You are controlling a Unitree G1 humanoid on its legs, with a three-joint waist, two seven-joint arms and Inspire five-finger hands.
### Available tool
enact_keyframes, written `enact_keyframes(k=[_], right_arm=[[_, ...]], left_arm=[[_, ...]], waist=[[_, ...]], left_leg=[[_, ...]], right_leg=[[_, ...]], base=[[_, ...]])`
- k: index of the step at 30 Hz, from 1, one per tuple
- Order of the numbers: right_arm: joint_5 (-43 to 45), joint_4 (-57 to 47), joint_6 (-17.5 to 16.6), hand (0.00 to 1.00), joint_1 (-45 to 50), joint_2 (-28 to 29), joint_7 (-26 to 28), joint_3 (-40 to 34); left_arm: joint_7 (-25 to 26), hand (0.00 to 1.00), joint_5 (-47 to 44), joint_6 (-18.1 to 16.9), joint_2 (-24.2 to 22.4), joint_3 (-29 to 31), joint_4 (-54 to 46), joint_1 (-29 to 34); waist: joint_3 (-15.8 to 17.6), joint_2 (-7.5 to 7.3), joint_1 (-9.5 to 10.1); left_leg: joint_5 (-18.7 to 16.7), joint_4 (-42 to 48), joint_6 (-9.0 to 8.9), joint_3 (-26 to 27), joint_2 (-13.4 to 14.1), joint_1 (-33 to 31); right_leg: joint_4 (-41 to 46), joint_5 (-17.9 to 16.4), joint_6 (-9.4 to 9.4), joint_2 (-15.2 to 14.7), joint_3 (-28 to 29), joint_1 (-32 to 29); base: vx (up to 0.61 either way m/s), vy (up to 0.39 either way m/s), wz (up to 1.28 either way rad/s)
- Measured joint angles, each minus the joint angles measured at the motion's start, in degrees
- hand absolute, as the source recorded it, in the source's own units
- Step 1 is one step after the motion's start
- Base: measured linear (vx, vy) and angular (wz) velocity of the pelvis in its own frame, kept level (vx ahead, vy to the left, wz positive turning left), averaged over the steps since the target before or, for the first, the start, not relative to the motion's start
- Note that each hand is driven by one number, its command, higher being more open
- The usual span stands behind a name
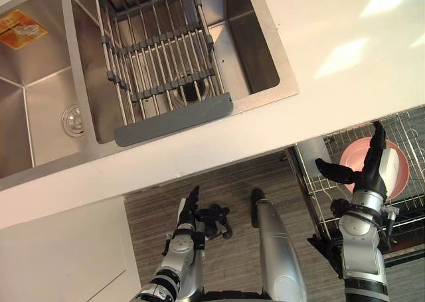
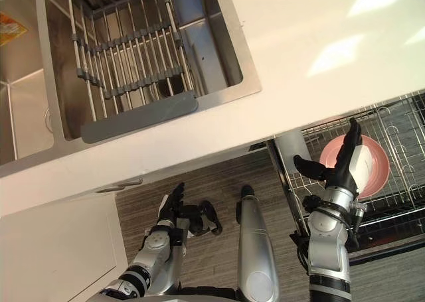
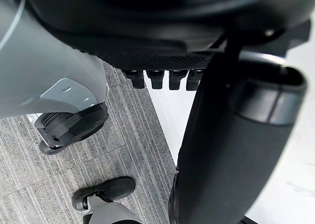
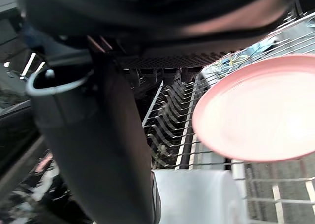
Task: Walk over to the sink, pick up the cup, carry it to the dishwasher, place the cup inside the dishwasher, then close the dishwasher door
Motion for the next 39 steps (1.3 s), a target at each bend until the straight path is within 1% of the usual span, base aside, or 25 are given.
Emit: enact_keyframes(k=[2, 3, 6, 8, 10, 11, 13, 16, 19, 22, 24, 25, 26, 27, 28, 29, 30, 31, 32, 33, 34, 35, 36, 38, 39], right_arm=[[0.09, -3.00, -1.62, 1.00, 1.80, 0.04, 0.17, 1.26], [0.59, -3.54, -1.62, 1.00, 2.30, 0.17, 0.25, 1.36], [2.32, -6.21, -3.77, 1.00, 6.41, 0.94, 0.74, 1.44], [3.86, -7.96, -5.65, 1.00, 9.31, 1.38, 1.36, 1.54], [5.76, -8.68, -8.24, 1.00, 12.48, 1.65, 2.38, 1.54], [6.46, -8.78, -8.78, 1.00, 13.18, 1.86, 2.67, 1.54], [8.00, -9.03, -10.27, 1.00, 16.37, 2.79, 3.75, 1.54], [11.07, -7.69, -11.31, 1.00, 19.12, 3.87, 5.92, 1.52], [11.23, -3.39, -11.73, 1.00, 19.20, 5.15, 7.08, 1.58], [11.20, 0.96, -11.70, 1.00, 18.34, 5.73, 7.45, 3.10], [11.14, 4.05, -11.69, 1.00, 15.89, 5.92, 7.61, 4.79], [11.12, 5.77, -11.68, 1.00, 14.69, 6.13, 7.64, 5.39], [11.10, 7.80, -11.67, 1.00, 13.77, 6.26, 7.63, 5.71], [11.08, 9.06, -11.61, 1.00, 12.84, 6.18, 7.63, 6.07], [11.04, 12.29, -11.46, 1.00, 11.65, 6.19, 7.64, 6.83], [11.00, 13.85, -11.40, 1.00, 11.26, 6.17, 7.64, 7.32], [10.97, 16.22, -11.36, 1.00, 10.43, 6.14, 7.72, 8.55], [10.76, 17.80, -11.30, 1.00, 10.04, 6.08, 8.22, 10.12], [10.57, 18.32, -11.30, 1.00, 9.98, 6.09, 8.46, 10.84], [10.46, 19.61, -11.31, 1.00, 9.44, 5.78, 8.82, 11.72], [10.45, 20.20, -11.31, 1.00, 8.82, 5.41, 8.94, 11.73], [10.46, 20.94, -11.30, 1.00, 8.80, 4.97, 8.93, 11.62], [10.45, 21.12, -11.21, 1.00, 9.73, 4.18, 8.91, 11.45], [10.45, 21.10, -11.15, 1.00, 10.53, 3.39, 8.74, 11.19], [10.46, 21.11, -11.09, 1.00, 10.74, 2.91, 8.47, 10.84]], left_arm=[[-0.03, 1.00, 0.00, 0.34, 0.03, 0.01, 0.00, 0.24], [-0.04, 1.00, 0.01, 0.37, 0.05, 0.01, -0.03, 0.41], [-0.12, 1.00, 0.03, 0.45, 0.18, 0.19, -0.18, 1.21], [-0.25, 1.00, 0.14, 0.49, 0.47, 0.46, -0.18, 1.85], [-0.97, 1.00, 1.15, 0.59, 1.34, 0.54, -0.13, 3.02], [-1.14, 1.00, 1.33, 0.57, 1.51, 0.53, -0.15, 3.40], [-1.59, 1.00, 2.32, 0.69, 2.02, 0.54, 0.03, 4.59], [-2.33, 1.00, 3.26, 0.79, 2.31, 0.57, 0.44, 5.86], [-2.39, 1.00, 3.45, 0.86, 2.55, 0.47, 1.81, 6.46], [-2.35, 1.00, 3.48, 1.01, 2.96, 0.50, 2.17, 7.08], [-2.29, 1.00, 3.47, 1.05, 3.49, 0.52, 2.23, 7.29], [-2.29, 1.00, 3.47, 1.09, 4.06, 0.63, 2.24, 7.29], [-2.30, 1.00, 3.43, 1.11, 4.41, 1.41, 2.27, 7.31], [-2.29, 1.00, 3.43, 1.07, 4.29, 1.89, 2.31, 7.50], [-2.27, 1.00, 3.35, 1.22, 5.02, 2.74, 2.56, 7.93], [-2.24, 1.00, 3.28, 1.39, 5.31, 2.78, 2.50, 8.11], [-2.21, 1.00, 3.29, 1.38, 6.48, 2.75, 2.33, 8.76], [-2.18, 1.00, 3.30, 1.35, 7.82, 2.76, 2.12, 9.66], [-2.16, 1.00, 3.29, 1.46, 8.42, 2.93, 2.24, 9.83], [-2.01, 1.00, 3.31, 1.75, 8.94, 3.64, 2.45, 9.93], [-1.87, 1.00, 3.31, 1.90, 8.77, 4.11, 2.65, 9.96], [-1.85, 1.00, 3.32, 2.24, 8.59, 4.05, 2.81, 10.20], [-1.89, 1.00, 3.34, 2.29, 8.54, 3.86, 2.89, 10.59], [-1.89, 1.00, 3.37, 2.31, 8.25, 3.89, 2.75, 10.84], [-1.84, 1.00, 3.36, 2.28, 8.23, 3.91, 2.62, 10.71]], waist=[[0.01, -0.15, 0.05], [-0.03, -0.24, 0.06], [0.06, -1.20, -0.01], [-0.15, -2.18, -0.23], [-0.62, -3.95, -0.82], [-0.81, -4.29, -0.99], [-1.63, -5.66, -1.23], [-3.53, -6.11, -1.39], [-5.41, -6.39, -1.84], [-6.57, -6.34, -1.72], [-6.96, -6.31, -1.75], [-7.10, -6.36, -1.78], [-7.35, -6.37, -1.82], [-7.55, -6.41, -1.60], [-7.85, -7.12, -1.29], [-8.00, -7.34, -1.33], [-8.51, -7.92, -1.16], [-9.74, -8.69, -0.98], [-10.31, -9.14, -0.78], [-10.76, -9.49, -0.61], [-10.88, -8.78, -0.36], [-11.60, -7.73, -0.41], [-12.06, -7.05, -0.25], [-12.23, -6.83, -0.07], [-12.27, -6.77, 0.30]], left_leg=[[0.00, -0.33, -0.02, -0.05, 0.05, 1.22], [0.02, -0.52, -0.05, -0.05, 0.06, 1.54], [0.17, -1.75, -0.30, -0.01, 0.02, 3.81], [0.32, -2.62, -0.53, -0.04, 0.00, 5.39], [0.85, -4.59, -0.89, -0.10, -0.28, 8.03], [1.04, -5.18, -0.96, -0.13, -0.38, 8.67], [1.99, -8.13, -1.33, -0.11, -1.03, 11.32], [3.29, -11.75, -1.73, -0.29, -1.34, 13.34], [4.46, -14.47, -1.82, -0.40, -1.90, 14.96], [6.26, -17.50, -1.77, 1.27, -2.05, 16.37], [7.22, -19.78, -1.51, 3.09, -2.07, 16.58], [7.57, -20.42, -1.19, 4.68, -1.86, 16.52], [8.28, -21.36, -0.36, 5.81, -1.77, 16.52], [8.46, -22.48, -0.25, 6.72, -1.53, 16.85], [8.46, -24.18, -0.26, 8.77, -1.91, 18.43], [8.49, -24.76, -0.31, 9.20, -2.13, 19.20], [8.62, -25.33, -0.53, 10.02, -2.47, 20.41], [8.87, -25.98, -0.91, 10.81, -3.08, 20.91], [9.36, -25.94, -1.21, 10.84, -3.47, 20.85], [10.48, -26.20, -1.57, 10.64, -3.81, 20.76], [10.55, -26.11, -1.70, 10.17, -3.40, 20.59], [10.99, -25.77, -2.21, 9.46, -2.59, 19.94], [11.11, -25.15, -2.42, 7.76, -2.09, 19.96], [11.16, -23.47, -2.51, 5.85, -1.58, 19.83], [11.22, -21.45, -2.61, 0.17, -1.74, 18.83]], right_leg=[[-0.48, -0.01, 0.02, 0.08, -0.13, 1.26], [-0.72, -0.02, 0.03, 0.10, -0.15, 1.63], [-1.97, -0.06, 0.09, 0.25, -0.22, 4.09], [-2.87, -0.05, 0.08, 0.37, -0.36, 5.74], [-4.55, -0.04, 0.07, 0.42, -0.60, 8.41], [-5.04, -0.03, 0.06, 0.44, -0.67, 9.08], [-7.26, 0.15, 0.03, 0.44, -0.73, 11.57], [-11.21, 1.43, -0.05, 0.86, -1.15, 14.08], [-13.84, 2.39, -0.03, 1.05, -1.07, 15.71], [-18.27, 5.42, 0.23, 2.04, 0.81, 16.89], [-22.80, 8.88, 0.88, 3.19, 3.46, 17.15], [-25.23, 10.90, 1.34, 3.38, 3.54, 17.16], [-27.92, 13.23, 1.43, 3.35, 3.12, 17.40], [-26.02, 11.97, 0.75, 2.89, 1.17, 16.97], [-15.68, 6.66, -0.61, -0.01, -6.51, 15.34], [-11.18, 4.37, -0.38, -1.75, -9.64, 15.49], [-6.30, 1.29, -0.47, -4.44, -13.45, 16.77], [-7.57, 0.08, 0.11, -5.88, -15.35, 19.37], [-11.55, -0.55, 0.61, -5.92, -14.94, 21.00], [-19.93, -0.81, 0.32, -4.96, -14.75, 24.77], [-24.55, 0.14, 0.48, -3.85, -14.38, 26.97], [-27.14, 1.92, 0.20, -2.81, -14.42, 27.81], [-29.39, 2.90, -0.14, -2.11, -14.41, 29.23], [-30.47, 3.30, -0.41, -1.70, -14.38, 30.49], [-30.48, 3.54, -0.70, -1.34, -13.74, 30.65]], base=[[0.00, 0.000, 0.00], [0.00, 0.000, 0.00], [0.01, 0.001, -0.01], [0.04, -0.001, -0.01], [0.06, -0.012, 0.01], [0.07, -0.012, 0.01], [0.09, -0.015, 0.01], [0.13, -0.018, 0.01], [0.11, -0.006, -0.03], [0.10, 0.028, -0.40], [0.02, 0.049, -0.78], [-0.02, 0.060, -0.75], [-0.03, 0.044, -0.62], [-0.06, 0.041, -0.58], [-0.05, 0.032, -0.42], [-0.05, 0.041, -0.41], [-0.02, -0.002, -0.34], [-0.01, -0.030, -0.36], [0.03, -0.125, -0.39], [0.03, -0.136, -0.36], [0.03, -0.150, -0.32], [0.01, -0.077, -0.21], [0.02, -0.079, -0.07], [0.02, -0.084, -0.08], [-0.01, -0.101, -0.18]])
